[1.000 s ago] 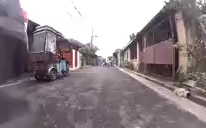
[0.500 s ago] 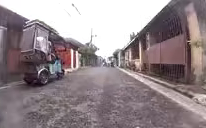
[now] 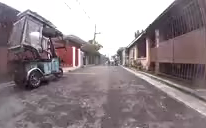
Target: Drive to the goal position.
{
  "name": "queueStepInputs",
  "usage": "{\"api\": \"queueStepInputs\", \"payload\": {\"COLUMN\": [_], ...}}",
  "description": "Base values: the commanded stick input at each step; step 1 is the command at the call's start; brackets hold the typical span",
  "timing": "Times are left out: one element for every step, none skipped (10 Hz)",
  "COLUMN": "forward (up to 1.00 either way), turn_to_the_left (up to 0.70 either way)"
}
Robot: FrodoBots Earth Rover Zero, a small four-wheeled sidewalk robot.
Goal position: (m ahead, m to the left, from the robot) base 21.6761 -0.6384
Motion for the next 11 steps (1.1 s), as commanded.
{"api": "queueStepInputs", "payload": {"forward": [1.0, 1.0, 1.0, 1.0, 1.0, 1.0, 1.0, 1.0, 1.0, 1.0, 1.0], "turn_to_the_left": [0.0, 0.0, 0.0, 0.0, 0.0, 0.0, 0.0, 0.0, 0.0, 0.0, 0.0]}}
